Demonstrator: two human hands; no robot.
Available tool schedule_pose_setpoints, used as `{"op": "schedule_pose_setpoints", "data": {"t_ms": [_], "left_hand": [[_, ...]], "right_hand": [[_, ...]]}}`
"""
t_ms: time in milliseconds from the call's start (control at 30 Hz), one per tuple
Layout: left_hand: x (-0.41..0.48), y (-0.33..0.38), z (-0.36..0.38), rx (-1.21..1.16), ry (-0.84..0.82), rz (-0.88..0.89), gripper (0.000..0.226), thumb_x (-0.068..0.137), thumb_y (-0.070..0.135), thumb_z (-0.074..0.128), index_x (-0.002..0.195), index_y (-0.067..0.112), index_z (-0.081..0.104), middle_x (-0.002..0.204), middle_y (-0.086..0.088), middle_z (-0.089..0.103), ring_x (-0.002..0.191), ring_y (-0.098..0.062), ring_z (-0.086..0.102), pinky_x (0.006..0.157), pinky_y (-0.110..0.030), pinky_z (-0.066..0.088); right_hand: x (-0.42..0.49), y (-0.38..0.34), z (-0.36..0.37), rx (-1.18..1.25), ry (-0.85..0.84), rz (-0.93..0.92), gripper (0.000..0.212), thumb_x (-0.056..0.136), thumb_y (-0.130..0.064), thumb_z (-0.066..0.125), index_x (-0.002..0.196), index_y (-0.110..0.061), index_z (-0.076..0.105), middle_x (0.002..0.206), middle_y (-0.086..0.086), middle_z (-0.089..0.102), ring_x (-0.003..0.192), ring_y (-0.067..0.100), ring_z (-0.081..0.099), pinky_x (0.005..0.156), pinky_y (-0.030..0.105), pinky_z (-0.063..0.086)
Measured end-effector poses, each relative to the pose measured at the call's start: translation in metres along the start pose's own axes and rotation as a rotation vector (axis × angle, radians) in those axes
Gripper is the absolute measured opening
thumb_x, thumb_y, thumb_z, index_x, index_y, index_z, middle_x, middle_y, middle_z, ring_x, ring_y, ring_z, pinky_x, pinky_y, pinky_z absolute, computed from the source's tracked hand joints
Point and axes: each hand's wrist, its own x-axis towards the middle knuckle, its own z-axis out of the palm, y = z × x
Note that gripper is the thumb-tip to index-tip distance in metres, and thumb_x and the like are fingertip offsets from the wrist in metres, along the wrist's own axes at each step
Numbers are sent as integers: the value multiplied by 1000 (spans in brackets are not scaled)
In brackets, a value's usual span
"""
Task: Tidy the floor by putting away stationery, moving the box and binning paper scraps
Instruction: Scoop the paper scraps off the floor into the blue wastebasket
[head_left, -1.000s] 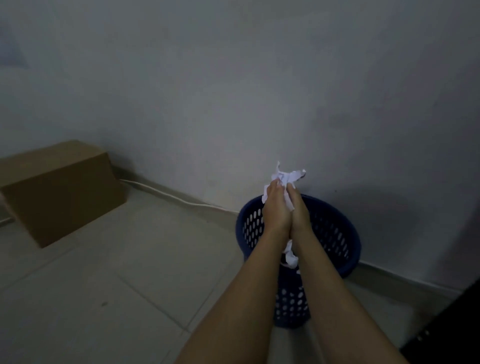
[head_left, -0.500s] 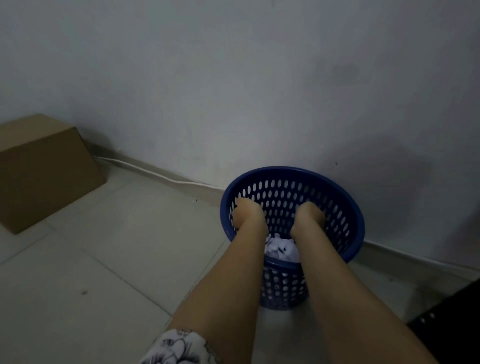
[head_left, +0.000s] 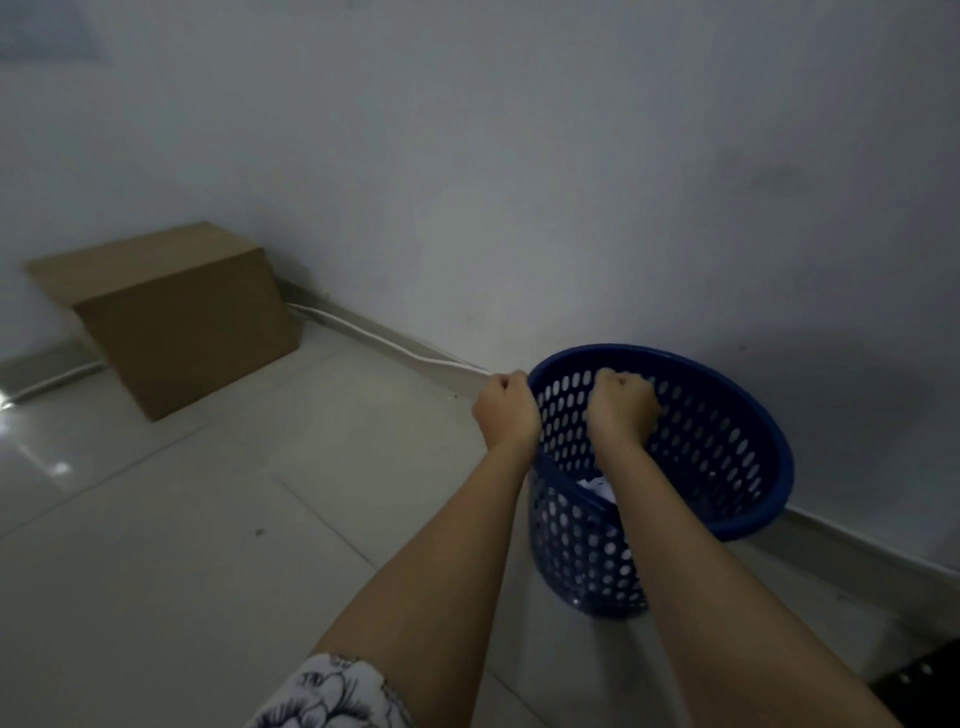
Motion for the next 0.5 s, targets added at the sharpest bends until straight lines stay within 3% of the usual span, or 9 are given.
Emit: {"op": "schedule_pose_setpoints", "data": {"t_ms": [67, 167, 267, 367, 500], "left_hand": [[-2, 2, -34, 37, 33, 66, 30, 94, 13, 42, 69, 3, 54, 68, -4, 48, 66, -17, 43, 65, -25, 32], [2, -6, -97, 122, 127, 139, 26, 93, 14, 44, 89, -4, 62, 87, -15, 59, 83, -24, 53, 75, -33, 42], [3, -23, -172, 249, 205, 166, 19, 94, 13, 45, 86, 4, 60, 87, -10, 58, 83, -22, 51, 73, -30, 39], [-4, -47, -266, 362, 306, 126, 18, 92, 11, 47, 91, 0, 61, 95, -14, 61, 87, -25, 54, 76, -31, 42], [-34, -100, -408, 563, 401, -22, 31, 92, 16, 48, 115, -2, 58, 122, -19, 57, 112, -33, 53, 95, -36, 42]], "right_hand": [[-24, -15, 17, -51, -62, -111, 36, 93, -10, 41, 57, -13, 40, 54, 0, 38, 48, 14, 33, 45, 24, 27], [-73, -34, 49, -69, -179, -239, 19, 93, -15, 43, 81, -9, 57, 72, 3, 54, 65, 21, 50, 59, 28, 41], [-130, -37, 84, -100, -328, -324, 21, 93, -16, 44, 89, -6, 61, 81, 6, 57, 75, 22, 53, 65, 29, 40], [-203, -28, 121, -140, -496, -372, 18, 92, -15, 45, 81, -8, 58, 73, 6, 55, 68, 21, 51, 64, 29, 39], [-311, 9, 173, -277, -711, -384, 25, 93, -17, 47, 104, 1, 62, 102, 16, 65, 93, 29, 61, 72, 29, 43]]}}
